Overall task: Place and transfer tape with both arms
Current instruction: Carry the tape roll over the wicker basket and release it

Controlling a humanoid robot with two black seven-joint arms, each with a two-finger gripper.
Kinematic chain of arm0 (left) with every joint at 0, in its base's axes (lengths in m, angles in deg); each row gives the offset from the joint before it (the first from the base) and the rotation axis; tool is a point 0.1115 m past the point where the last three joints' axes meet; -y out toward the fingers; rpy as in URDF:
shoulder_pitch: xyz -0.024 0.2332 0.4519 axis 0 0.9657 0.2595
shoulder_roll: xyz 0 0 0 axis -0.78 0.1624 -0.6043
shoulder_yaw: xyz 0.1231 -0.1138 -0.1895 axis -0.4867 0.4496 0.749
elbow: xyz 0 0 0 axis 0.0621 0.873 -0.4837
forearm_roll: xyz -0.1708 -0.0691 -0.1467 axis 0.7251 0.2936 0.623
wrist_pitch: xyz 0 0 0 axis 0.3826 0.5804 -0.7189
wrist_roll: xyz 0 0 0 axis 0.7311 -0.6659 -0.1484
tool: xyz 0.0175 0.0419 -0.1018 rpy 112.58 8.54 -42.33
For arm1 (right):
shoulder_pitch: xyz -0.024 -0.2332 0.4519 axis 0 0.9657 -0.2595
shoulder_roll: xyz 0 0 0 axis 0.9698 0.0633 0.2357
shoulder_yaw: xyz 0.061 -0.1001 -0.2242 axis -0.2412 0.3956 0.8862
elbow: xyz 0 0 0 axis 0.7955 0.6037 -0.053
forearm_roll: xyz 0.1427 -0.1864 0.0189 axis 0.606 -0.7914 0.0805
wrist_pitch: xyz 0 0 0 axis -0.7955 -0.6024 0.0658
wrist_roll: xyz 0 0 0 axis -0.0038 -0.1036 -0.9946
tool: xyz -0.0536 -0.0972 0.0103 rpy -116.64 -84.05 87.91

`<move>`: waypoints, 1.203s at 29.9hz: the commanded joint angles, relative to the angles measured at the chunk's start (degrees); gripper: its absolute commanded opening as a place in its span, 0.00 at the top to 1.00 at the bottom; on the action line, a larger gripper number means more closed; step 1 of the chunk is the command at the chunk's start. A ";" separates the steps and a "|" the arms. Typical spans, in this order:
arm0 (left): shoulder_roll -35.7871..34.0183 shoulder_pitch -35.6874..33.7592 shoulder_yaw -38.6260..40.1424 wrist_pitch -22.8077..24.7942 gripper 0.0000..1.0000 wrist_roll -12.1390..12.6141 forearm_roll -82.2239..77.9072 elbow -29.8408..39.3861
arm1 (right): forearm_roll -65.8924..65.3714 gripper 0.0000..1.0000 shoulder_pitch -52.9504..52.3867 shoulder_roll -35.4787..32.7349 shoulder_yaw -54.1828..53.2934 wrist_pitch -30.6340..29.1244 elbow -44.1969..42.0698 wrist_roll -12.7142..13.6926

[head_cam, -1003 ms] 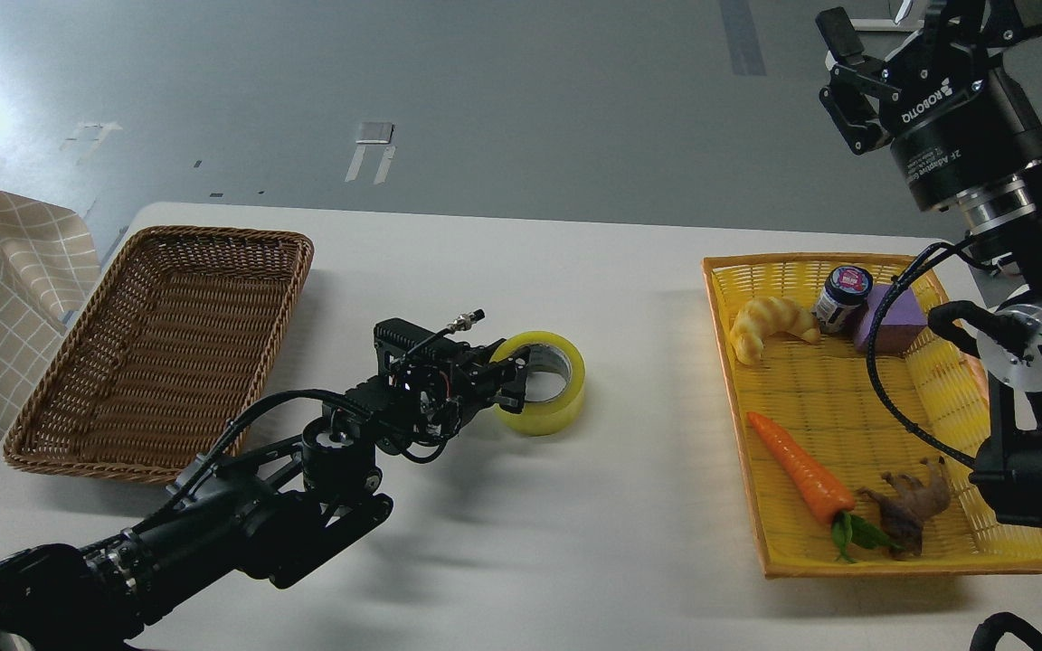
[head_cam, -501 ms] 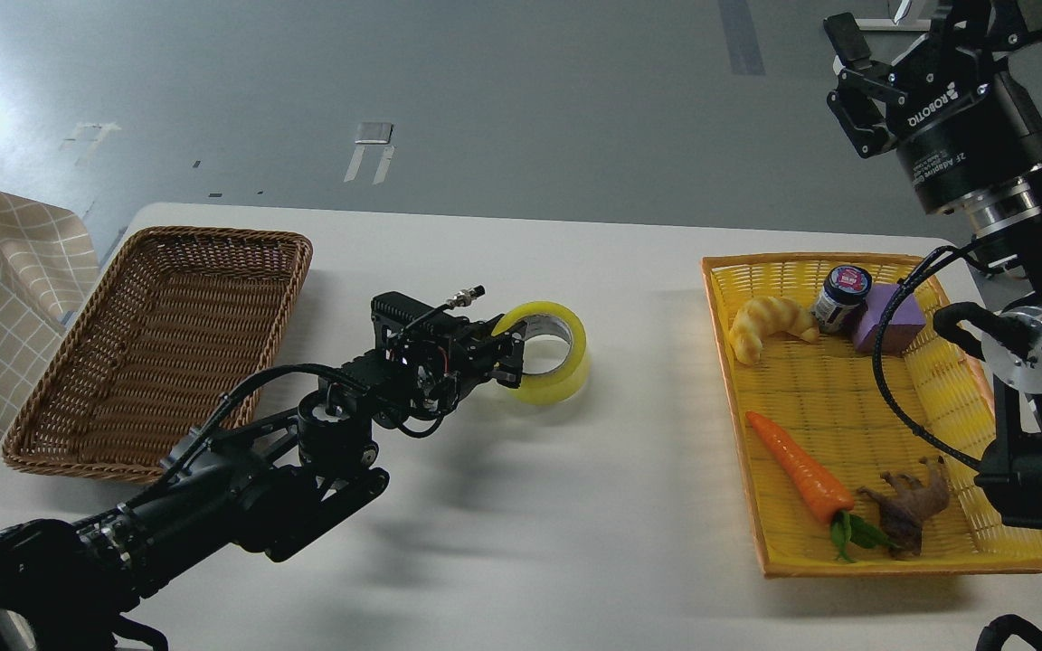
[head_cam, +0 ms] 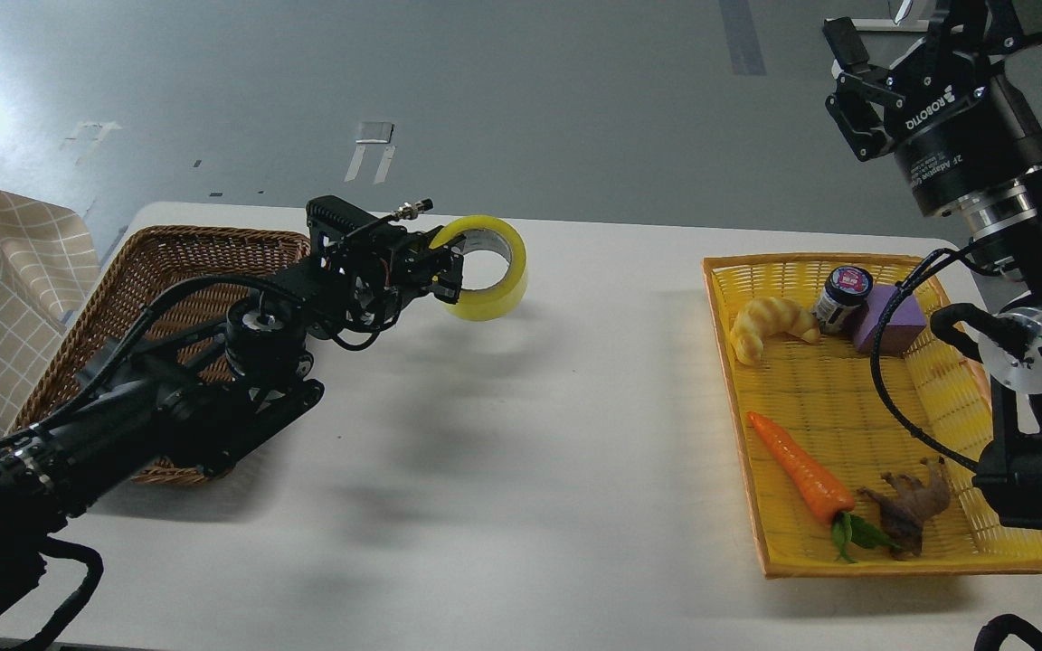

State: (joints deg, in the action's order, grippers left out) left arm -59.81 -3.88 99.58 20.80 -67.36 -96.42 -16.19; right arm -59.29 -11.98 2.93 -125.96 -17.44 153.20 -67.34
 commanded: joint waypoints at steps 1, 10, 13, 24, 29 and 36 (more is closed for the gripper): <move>-2.69 -1.50 -0.01 0.51 0.83 -1.32 0.00 0.01 | 0.00 0.00 0.00 0.01 -0.04 -0.03 -0.15 0.01; -11.74 -2.56 -1.24 0.60 0.83 -5.01 0.00 0.01 | 0.00 0.00 0.00 0.01 -0.04 -0.03 -0.85 0.01; -14.98 -2.56 -1.24 0.51 0.83 -6.32 0.00 0.01 | 0.00 0.00 0.00 0.01 -0.04 -0.03 -1.03 -0.08; -26.51 -2.12 -1.24 0.16 0.83 -14.33 0.00 -0.08 | 0.00 0.00 0.44 0.01 0.13 -0.20 -1.73 -0.08; -30.19 -1.59 -1.24 -0.02 0.83 -15.82 0.00 -0.08 | 0.00 0.00 0.35 0.10 0.31 -0.20 -2.17 -0.08; -32.75 4.46 -3.52 -5.19 0.83 -17.32 2.39 -3.06 | 0.00 0.00 0.79 0.01 0.49 -0.29 -2.26 -0.08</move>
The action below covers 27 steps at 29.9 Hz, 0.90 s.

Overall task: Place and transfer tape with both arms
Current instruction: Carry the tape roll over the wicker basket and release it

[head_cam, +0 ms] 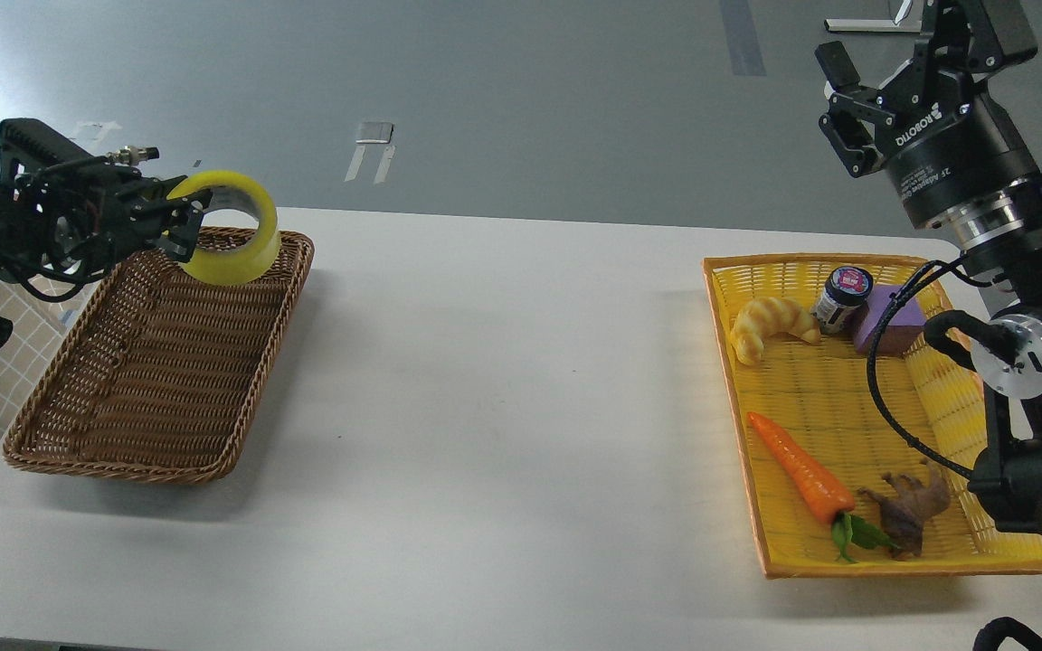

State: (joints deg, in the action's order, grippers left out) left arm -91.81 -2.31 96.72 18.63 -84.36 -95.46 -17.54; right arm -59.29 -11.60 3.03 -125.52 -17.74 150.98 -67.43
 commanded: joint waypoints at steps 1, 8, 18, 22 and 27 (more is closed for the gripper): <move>-0.92 3.42 -0.66 -3.48 0.83 -0.58 1.52 -2.25 | 0.00 0.00 0.50 -0.08 0.14 -0.08 -0.05 0.01; -0.83 6.24 -1.01 -6.91 0.82 -2.43 3.72 -7.70 | -0.09 0.00 1.03 -0.26 0.31 -0.17 -0.22 0.01; 0.22 7.21 -1.01 -7.44 0.78 -5.15 8.55 -10.78 | -0.09 0.00 1.38 -0.26 0.40 -0.17 -0.40 0.01; 0.31 7.38 -1.01 -7.44 0.77 -5.51 8.73 -10.95 | -0.09 0.00 1.74 -0.26 0.40 -0.17 -0.23 0.01; 1.45 8.52 -1.01 -7.52 0.70 -5.51 8.99 -11.56 | -0.09 0.00 2.61 -0.26 0.40 -0.17 -0.05 0.01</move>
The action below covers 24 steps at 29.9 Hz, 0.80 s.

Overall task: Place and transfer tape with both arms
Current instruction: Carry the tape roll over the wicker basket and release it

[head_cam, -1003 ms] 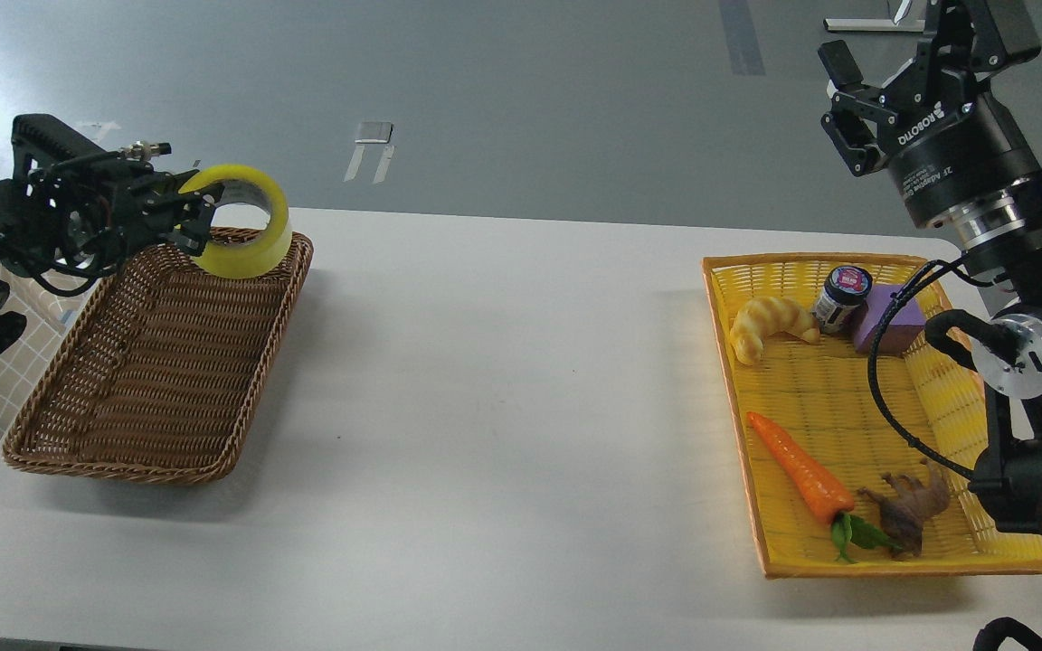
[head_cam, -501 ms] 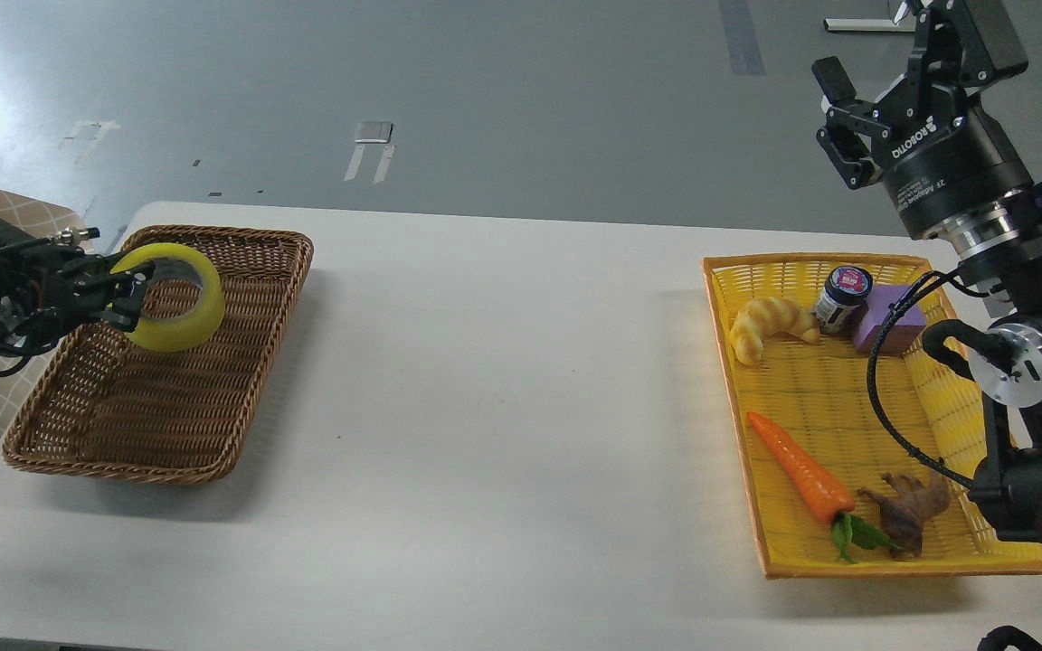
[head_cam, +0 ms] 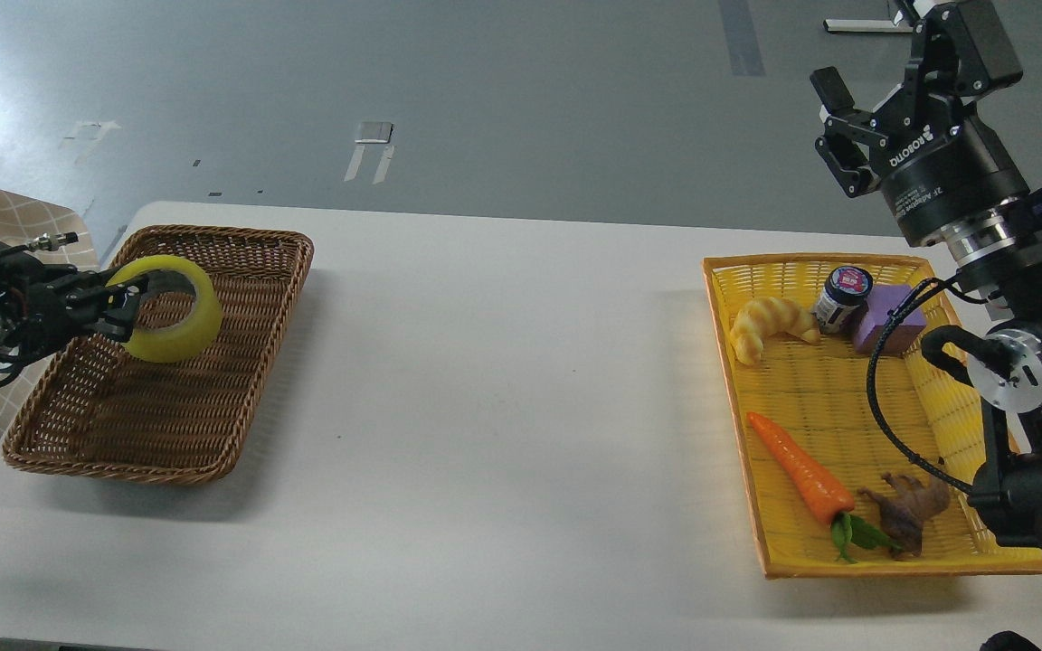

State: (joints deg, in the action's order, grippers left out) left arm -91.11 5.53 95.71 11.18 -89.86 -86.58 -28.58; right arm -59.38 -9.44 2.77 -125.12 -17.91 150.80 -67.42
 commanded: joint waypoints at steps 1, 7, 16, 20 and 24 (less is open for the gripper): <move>0.75 0.68 0.00 -0.07 0.70 0.00 0.12 -0.53 | 0.00 0.00 0.45 0.00 0.00 0.00 0.13 -0.01; 3.56 0.95 0.00 -3.58 0.51 -0.09 0.20 -4.38 | 0.00 0.00 0.45 0.00 0.00 0.00 0.13 -0.01; 4.44 0.95 0.00 -5.43 0.23 -5.36 1.78 -7.29 | 0.00 0.00 0.45 0.00 0.00 0.00 -0.04 0.08; 4.00 0.68 0.09 -5.43 0.21 -6.94 6.08 -7.38 | 0.00 0.00 0.45 0.00 0.00 0.00 -0.13 0.08; 3.92 -0.10 0.26 -4.91 0.11 -7.35 13.89 -7.38 | 0.00 0.00 0.45 -0.09 0.09 -0.26 -0.13 0.08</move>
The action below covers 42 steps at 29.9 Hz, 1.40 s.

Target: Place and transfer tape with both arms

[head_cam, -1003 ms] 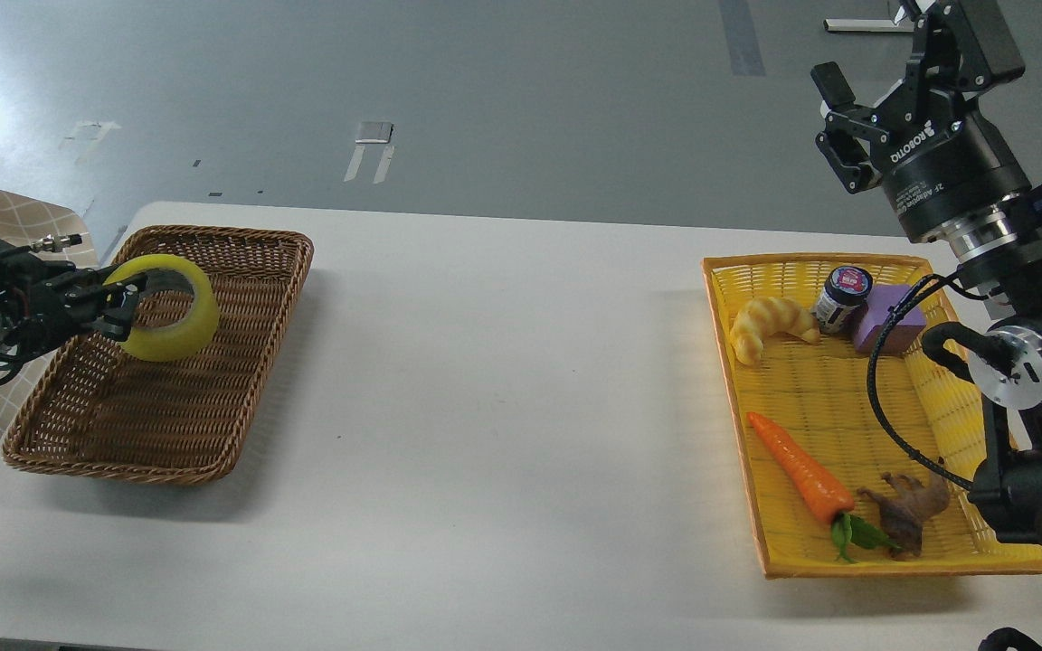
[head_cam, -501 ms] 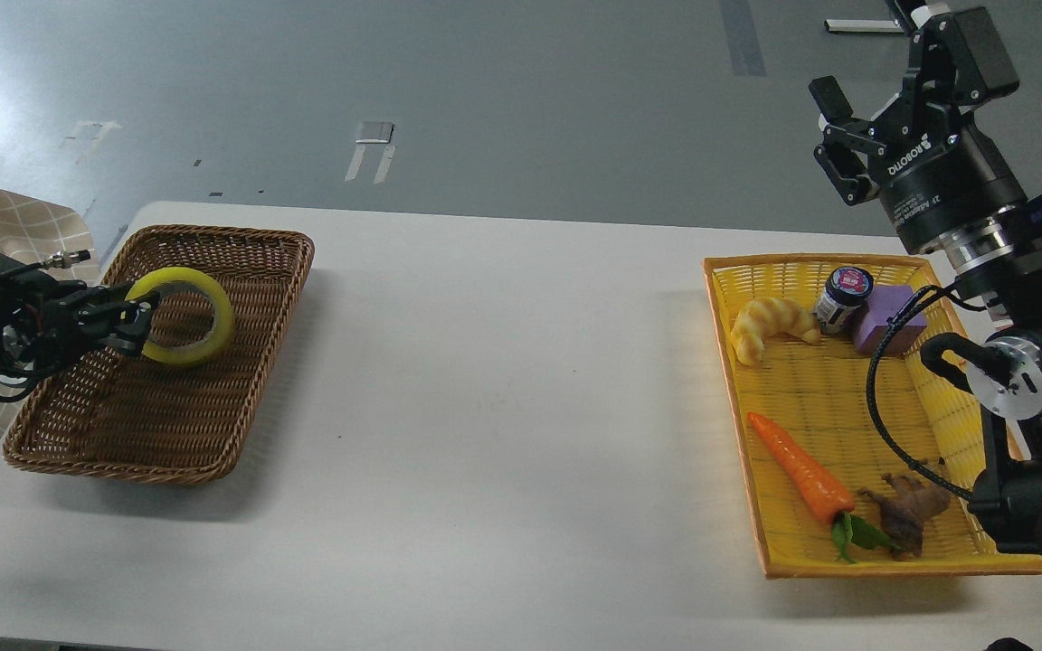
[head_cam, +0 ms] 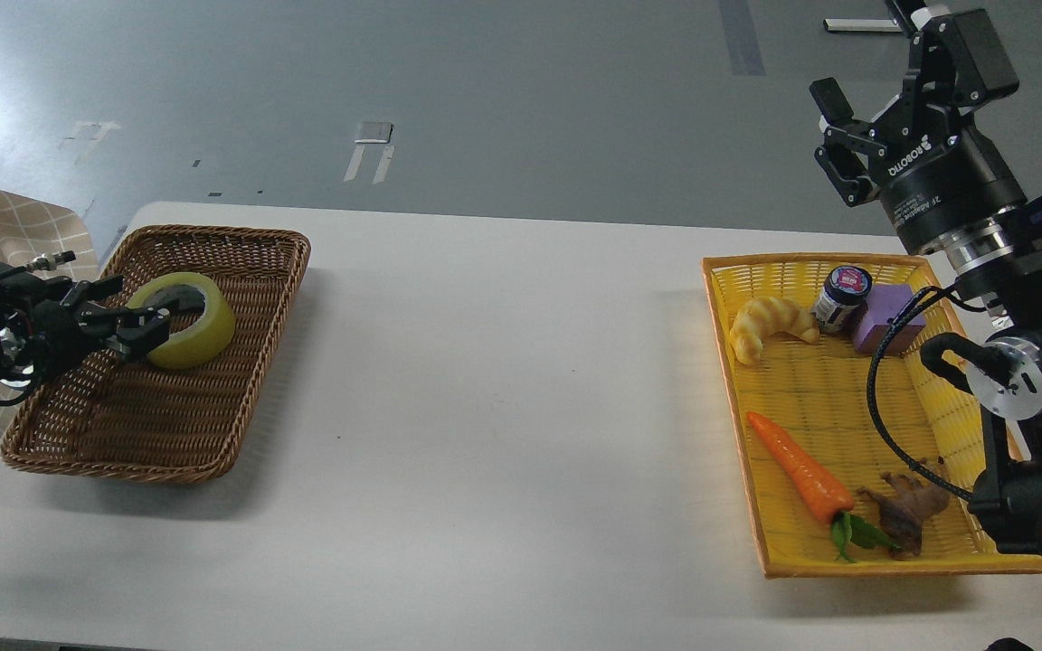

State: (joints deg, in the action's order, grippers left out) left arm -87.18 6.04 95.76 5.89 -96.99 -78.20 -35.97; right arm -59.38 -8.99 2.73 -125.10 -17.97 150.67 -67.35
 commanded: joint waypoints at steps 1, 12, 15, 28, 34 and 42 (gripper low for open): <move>0.07 -1.48 0.21 0.30 0.07 -0.22 8.75 0.10 | 0.00 0.00 0.00 -0.05 0.07 -0.29 0.00 0.02; 5.07 -11.49 0.82 10.46 0.02 -0.22 35.37 1.33 | 0.00 0.00 0.00 -0.14 0.25 -0.56 0.09 0.02; 9.19 -14.23 0.82 14.54 0.02 0.87 49.51 1.68 | 0.00 0.00 -0.18 -0.14 0.25 -0.56 0.00 0.02; 17.03 -15.99 3.01 14.19 0.02 -0.22 74.09 13.80 | -0.08 0.00 -1.23 -0.05 1.47 -0.47 -0.17 0.19; 22.03 -15.82 9.34 14.98 0.02 -0.22 74.52 17.67 | -0.08 0.00 -1.67 0.39 2.18 -0.47 -0.09 0.11; 27.40 -10.46 16.90 15.07 0.02 -0.22 82.17 23.56 | 0.00 0.00 -1.94 2.32 2.18 0.24 0.00 -0.24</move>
State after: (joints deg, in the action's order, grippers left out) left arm -61.15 -7.49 109.85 20.66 -97.23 1.71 -14.52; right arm -59.45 -10.93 4.35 -122.92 -17.88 150.58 -67.53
